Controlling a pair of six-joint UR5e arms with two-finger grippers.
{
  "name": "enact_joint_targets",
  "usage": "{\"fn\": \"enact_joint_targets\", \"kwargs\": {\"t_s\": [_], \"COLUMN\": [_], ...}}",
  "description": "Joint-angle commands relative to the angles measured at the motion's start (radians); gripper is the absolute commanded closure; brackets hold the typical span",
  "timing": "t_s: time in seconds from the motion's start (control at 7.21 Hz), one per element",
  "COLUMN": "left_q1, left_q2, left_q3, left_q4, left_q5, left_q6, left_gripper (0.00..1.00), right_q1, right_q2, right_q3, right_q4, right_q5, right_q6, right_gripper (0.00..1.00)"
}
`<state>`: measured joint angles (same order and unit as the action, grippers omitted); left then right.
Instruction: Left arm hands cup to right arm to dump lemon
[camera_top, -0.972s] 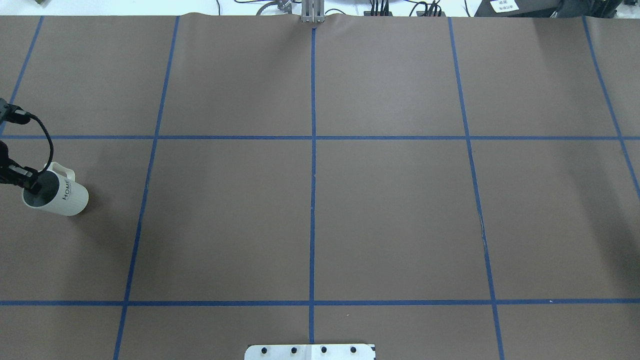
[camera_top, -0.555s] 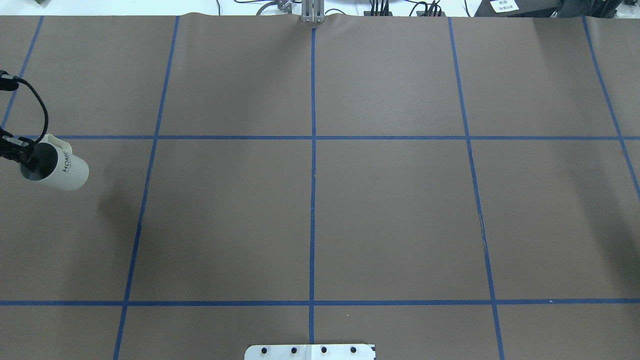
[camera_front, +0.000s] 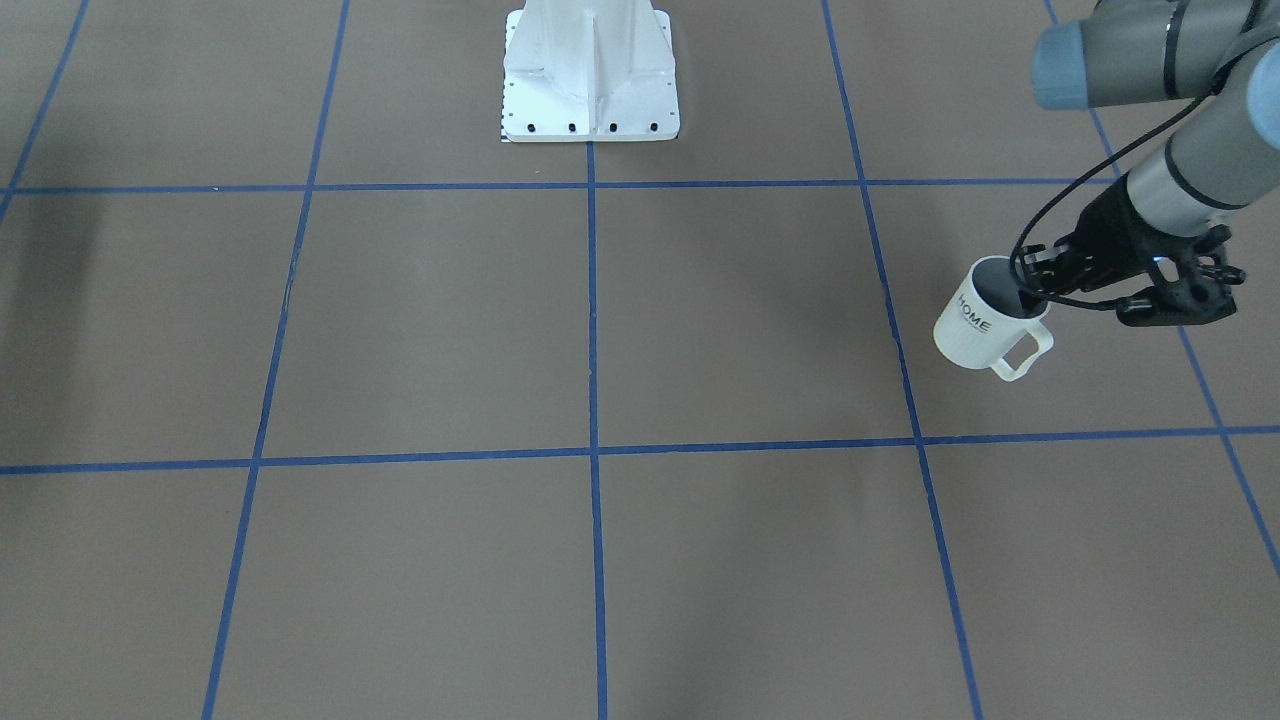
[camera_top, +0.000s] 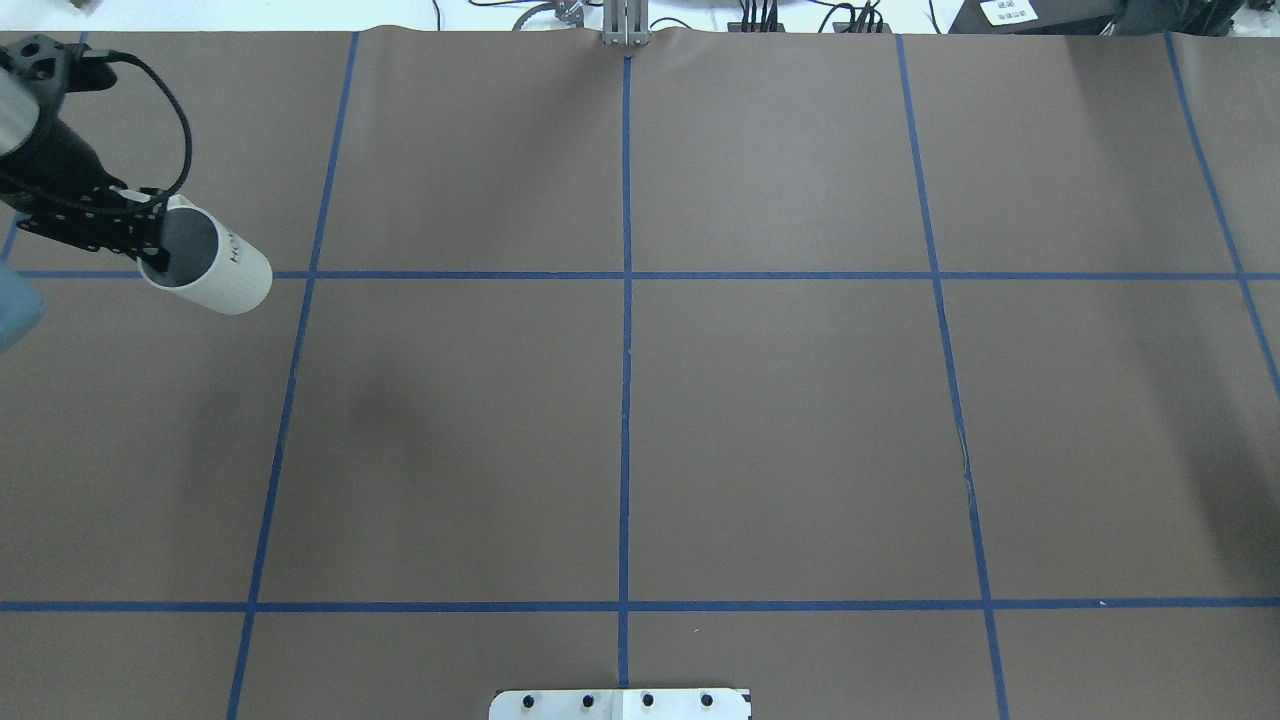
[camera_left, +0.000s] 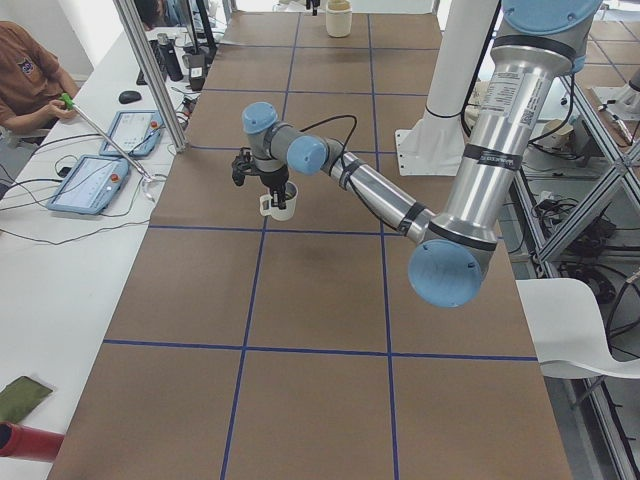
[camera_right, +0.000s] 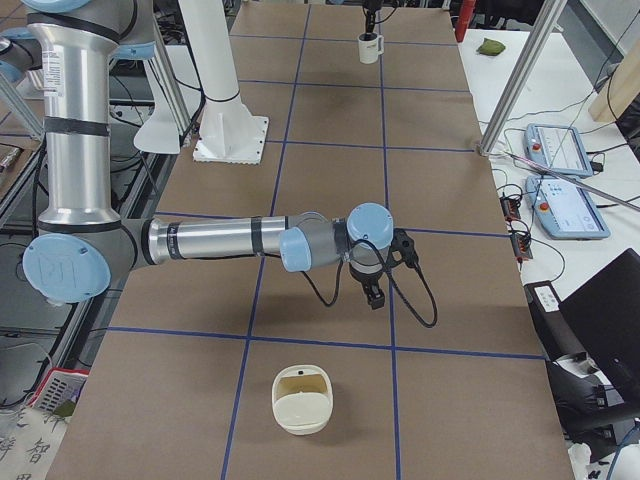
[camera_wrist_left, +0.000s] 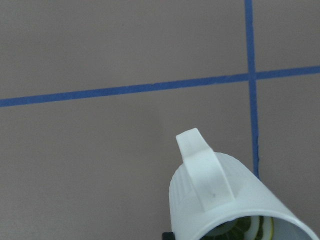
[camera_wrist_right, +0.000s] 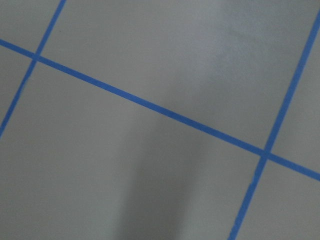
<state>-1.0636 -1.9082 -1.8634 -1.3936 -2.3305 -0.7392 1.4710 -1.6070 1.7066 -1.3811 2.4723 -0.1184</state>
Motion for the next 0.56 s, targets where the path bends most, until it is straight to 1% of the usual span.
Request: {"fn": "enact_joint_targets", "kwargs": {"t_s": [0.0, 0.14, 0.28, 0.42], "left_q1": [0.069, 0.097, 0.125, 0.143], "left_q2": [-0.202, -0.269, -0.338, -0.404], "left_q3": [0.050, 0.085, 0.126, 0.172], "left_q4": [0.096, 0.097, 0.097, 0.097], "left_q5": [-0.004, -0.004, -0.003, -0.004], "left_q6": [-0.205, -0.266, -0.343, -0.411], "left_gripper": [1.00, 1.00, 1.00, 1.00], "right_q1": [-0.066, -0.098, -0.142, -0.203], "right_q2": [0.039, 0.086, 0.143, 0.179], "right_q3": [-0.008, -0.010, -0.008, -0.008], "right_q4": [0.213, 0.265, 0.308, 0.394], "right_q5": [-0.006, -0.033, -0.112, -0.219], "right_q6": [0.133, 0.228, 0.341, 0.411], "right_gripper": [0.01, 0.01, 0.01, 0.01]}}
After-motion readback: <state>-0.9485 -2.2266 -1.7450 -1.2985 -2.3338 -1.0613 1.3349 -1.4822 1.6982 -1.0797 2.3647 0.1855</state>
